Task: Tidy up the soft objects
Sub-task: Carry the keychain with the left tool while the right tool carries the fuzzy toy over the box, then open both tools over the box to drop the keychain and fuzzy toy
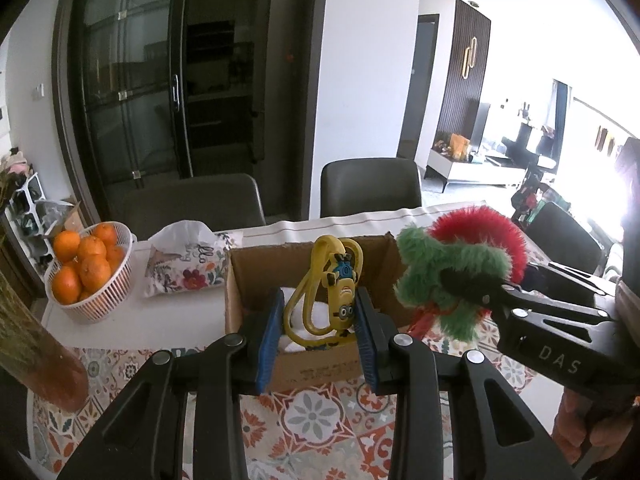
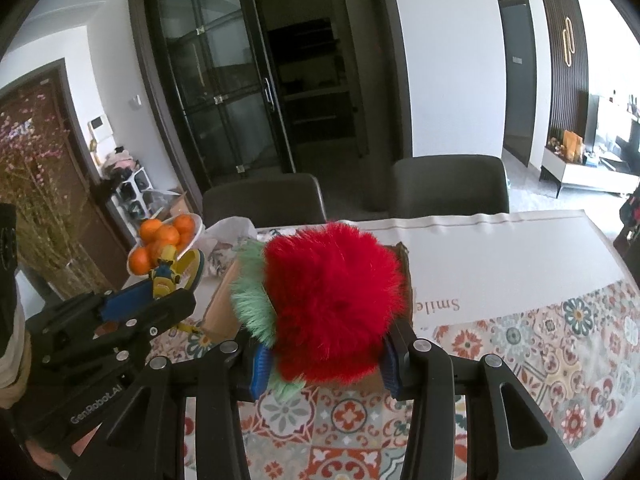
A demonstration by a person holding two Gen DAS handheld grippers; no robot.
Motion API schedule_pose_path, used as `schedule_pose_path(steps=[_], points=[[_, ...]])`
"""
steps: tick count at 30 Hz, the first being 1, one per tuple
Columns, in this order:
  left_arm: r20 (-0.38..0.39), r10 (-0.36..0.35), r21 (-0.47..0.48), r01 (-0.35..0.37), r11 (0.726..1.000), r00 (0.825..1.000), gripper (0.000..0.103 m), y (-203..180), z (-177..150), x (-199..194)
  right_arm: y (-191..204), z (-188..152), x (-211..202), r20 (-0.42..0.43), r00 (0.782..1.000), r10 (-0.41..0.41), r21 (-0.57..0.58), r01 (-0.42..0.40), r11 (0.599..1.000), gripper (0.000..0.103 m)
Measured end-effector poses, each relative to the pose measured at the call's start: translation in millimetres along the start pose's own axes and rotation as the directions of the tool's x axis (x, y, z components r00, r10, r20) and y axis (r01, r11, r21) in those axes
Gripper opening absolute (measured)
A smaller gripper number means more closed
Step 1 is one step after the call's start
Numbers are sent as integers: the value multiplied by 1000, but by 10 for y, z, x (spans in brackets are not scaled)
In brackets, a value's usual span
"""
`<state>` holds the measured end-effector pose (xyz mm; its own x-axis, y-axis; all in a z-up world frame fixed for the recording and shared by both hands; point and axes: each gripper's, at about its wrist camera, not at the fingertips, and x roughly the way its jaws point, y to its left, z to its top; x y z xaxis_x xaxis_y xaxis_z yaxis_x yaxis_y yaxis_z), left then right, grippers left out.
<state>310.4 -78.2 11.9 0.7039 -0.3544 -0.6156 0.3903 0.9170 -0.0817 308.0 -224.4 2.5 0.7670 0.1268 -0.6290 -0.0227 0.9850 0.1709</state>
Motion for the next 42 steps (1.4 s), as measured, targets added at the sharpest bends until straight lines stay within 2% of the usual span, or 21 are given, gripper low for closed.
schedule_pose_path(steps=[8,16,24,25,27,29,36,40,42], points=[[-38,15,-10,-15,1000,999,35,62,172,252,-67,179,263,-31,999,-16,3,16,1000,44],[-111,48,7,-47,999,993,35,128,275,582,-170,263,652,-125,992,-28,3,28,1000,45],[-195,57,5,-57,998,979,37,222,287,934,-275,301,1037,-229,973,-30,13,34,999,46],[-210,55,5,-56,998,976,39,228,287,986,-292,308,1091,-243,970,-24,19,30,999,46],[-233,56,10,-56,998,971,50,234,283,1064,-313,297,1148,-268,963,-26,25,34,999,50],[-255,68,21,-65,998,965,59,240,268,1122,-350,267,1193,-284,958,-39,35,51,998,61],[-281,108,15,-108,994,954,70,270,228,1149,-349,216,1129,-286,955,-75,37,90,995,66],[-258,123,-9,-130,991,958,76,309,183,1007,-311,204,943,-248,961,-123,29,135,990,70],[-236,136,-18,-145,989,962,82,311,161,885,-254,187,791,-220,965,-144,13,150,989,71]])
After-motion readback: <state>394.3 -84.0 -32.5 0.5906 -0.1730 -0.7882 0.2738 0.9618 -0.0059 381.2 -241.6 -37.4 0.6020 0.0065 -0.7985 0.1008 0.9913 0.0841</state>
